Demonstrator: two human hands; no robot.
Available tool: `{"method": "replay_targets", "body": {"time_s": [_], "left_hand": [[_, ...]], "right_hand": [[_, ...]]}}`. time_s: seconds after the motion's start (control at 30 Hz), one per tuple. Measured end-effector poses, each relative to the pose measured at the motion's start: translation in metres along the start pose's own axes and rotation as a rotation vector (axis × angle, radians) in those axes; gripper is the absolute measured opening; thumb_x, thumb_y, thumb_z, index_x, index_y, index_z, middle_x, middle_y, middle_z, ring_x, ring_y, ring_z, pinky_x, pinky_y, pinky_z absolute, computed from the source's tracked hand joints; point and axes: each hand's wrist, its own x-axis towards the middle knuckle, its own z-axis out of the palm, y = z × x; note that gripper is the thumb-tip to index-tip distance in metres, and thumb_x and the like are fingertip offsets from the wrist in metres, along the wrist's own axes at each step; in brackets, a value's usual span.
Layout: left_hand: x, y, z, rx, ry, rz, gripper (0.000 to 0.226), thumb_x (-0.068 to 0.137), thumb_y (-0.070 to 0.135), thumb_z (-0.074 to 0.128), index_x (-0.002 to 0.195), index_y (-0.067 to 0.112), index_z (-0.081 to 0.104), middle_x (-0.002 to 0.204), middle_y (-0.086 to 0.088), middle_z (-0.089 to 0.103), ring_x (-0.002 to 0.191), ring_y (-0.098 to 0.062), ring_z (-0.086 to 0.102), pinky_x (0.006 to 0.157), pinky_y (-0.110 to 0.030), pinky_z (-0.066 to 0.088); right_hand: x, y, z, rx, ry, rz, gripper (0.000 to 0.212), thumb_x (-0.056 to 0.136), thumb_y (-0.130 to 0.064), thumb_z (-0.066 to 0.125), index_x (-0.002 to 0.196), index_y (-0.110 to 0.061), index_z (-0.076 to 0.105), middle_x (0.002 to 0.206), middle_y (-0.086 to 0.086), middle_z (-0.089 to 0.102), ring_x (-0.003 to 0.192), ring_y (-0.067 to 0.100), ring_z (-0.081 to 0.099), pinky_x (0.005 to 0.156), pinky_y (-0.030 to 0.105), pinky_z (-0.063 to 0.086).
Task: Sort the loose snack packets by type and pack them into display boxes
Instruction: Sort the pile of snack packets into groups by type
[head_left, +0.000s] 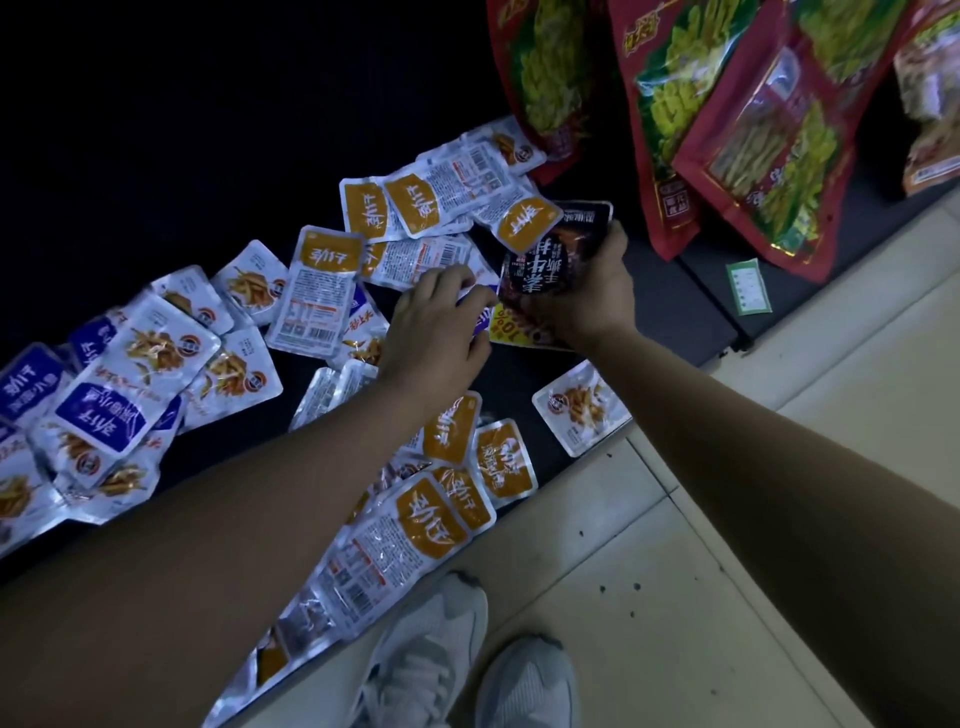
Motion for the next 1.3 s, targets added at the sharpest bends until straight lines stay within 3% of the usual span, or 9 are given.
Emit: {"method": "replay_targets", "body": {"time_s": [0.27, 0.37, 0.47, 0.6, 0.73, 0.8, 0.97, 1.1, 1.3], "left_hand": [[0.002, 0.017, -0.043, -0.57, -0.176, -0.395, 0.03, 0.101, 0.032, 0.043, 0.119, 0.014, 0.059, 0.124, -0.007, 0.053, 0.118, -0.025, 0.046, 0.094, -0.032, 0.037], [-0.009, 0.031, -0.069, -1.043, -0.264, -0.618, 0.037, 0.097, 0.039, 0.051, 0.125, 0.014, 0.054, 0.124, -0.01, 0.059, 0.108, -0.026, 0.06, 0.086, -0.034, 0.049], [-0.032, 0.033, -0.092, -1.195, -0.302, -0.743, 0.03, 0.09, 0.021, 0.066, 0.117, 0.019, 0.053, 0.126, -0.015, 0.059, 0.098, -0.025, 0.065, 0.081, -0.038, 0.058], [-0.084, 0.015, -0.129, -1.071, -0.31, -0.726, 0.034, 0.09, 0.019, 0.066, 0.118, 0.034, 0.055, 0.143, 0.001, 0.044, 0.127, -0.021, 0.045, 0.1, -0.038, 0.04], [-0.156, -0.004, -0.173, -1.012, -0.219, -0.746, 0.034, 0.093, 0.014, 0.062, 0.126, 0.023, 0.059, 0.15, -0.004, 0.038, 0.138, -0.022, 0.036, 0.095, -0.028, 0.032], [-0.195, -0.012, -0.188, -0.944, -0.162, -0.769, 0.037, 0.09, 0.024, 0.066, 0.126, 0.018, 0.06, 0.145, -0.005, 0.044, 0.133, -0.023, 0.042, 0.096, -0.025, 0.035], [-0.286, -0.038, -0.209, -0.563, -0.202, -0.635, 0.092, 0.064, 0.064, 0.073, 0.143, 0.038, 0.034, 0.146, -0.002, 0.029, 0.134, -0.022, 0.031, 0.105, -0.032, 0.031], [-0.35, -0.068, -0.208, -0.241, -0.163, -0.499, 0.072, 0.076, 0.041, 0.076, 0.139, 0.031, 0.041, 0.133, -0.006, 0.048, 0.12, -0.027, 0.05, 0.093, -0.035, 0.043], [-0.432, -0.112, -0.201, 0.043, 0.047, -0.424, 0.045, 0.065, -0.003, 0.075, 0.107, 0.013, 0.07, 0.103, -0.009, 0.066, 0.087, -0.033, 0.066, 0.067, -0.037, 0.056]], "right_hand": [[-0.023, -0.019, -0.039, 0.368, -0.118, 0.22, 0.016, 0.088, -0.015, 0.066, 0.099, -0.008, 0.057, 0.107, 0.017, 0.065, 0.093, 0.032, 0.066, 0.084, 0.05, 0.056], [-0.054, -0.035, -0.05, 0.407, -0.239, 0.249, 0.011, 0.092, -0.008, 0.06, 0.084, -0.01, 0.052, 0.089, 0.015, 0.064, 0.069, 0.025, 0.065, 0.062, 0.035, 0.06], [-0.09, -0.052, -0.054, 0.44, -0.326, 0.252, 0.009, 0.093, -0.008, 0.058, 0.085, -0.01, 0.054, 0.086, 0.011, 0.064, 0.067, 0.02, 0.064, 0.058, 0.029, 0.058], [-0.132, -0.077, -0.048, 0.481, -0.327, 0.261, 0.014, 0.092, -0.013, 0.061, 0.098, -0.01, 0.049, 0.093, 0.01, 0.06, 0.07, 0.018, 0.061, 0.052, 0.027, 0.057], [-0.176, -0.113, -0.033, 0.282, -0.441, 0.187, 0.015, 0.09, -0.002, 0.062, 0.099, -0.01, 0.052, 0.103, 0.019, 0.062, 0.079, 0.028, 0.063, 0.073, 0.044, 0.06], [-0.205, -0.135, -0.022, 0.23, -0.539, 0.173, 0.014, 0.091, 0.002, 0.059, 0.098, -0.008, 0.051, 0.092, 0.013, 0.06, 0.075, 0.023, 0.062, 0.059, 0.033, 0.059], [-0.276, -0.167, 0.027, 0.272, -0.641, 0.206, 0.02, 0.092, 0.008, 0.054, 0.104, -0.007, 0.047, 0.099, 0.011, 0.056, 0.082, 0.022, 0.062, 0.063, 0.033, 0.057], [-0.321, -0.17, 0.084, 0.264, -0.773, 0.258, 0.011, 0.092, 0.009, 0.053, 0.103, 0.005, 0.056, 0.102, 0.019, 0.062, 0.079, 0.023, 0.063, 0.054, 0.026, 0.056], [-0.358, -0.165, 0.169, 0.229, -0.941, 0.329, 0.049, 0.091, 0.012, 0.053, 0.136, 0.002, 0.038, 0.136, 0.015, 0.044, 0.11, 0.038, 0.06, 0.065, 0.03, 0.059]]}}
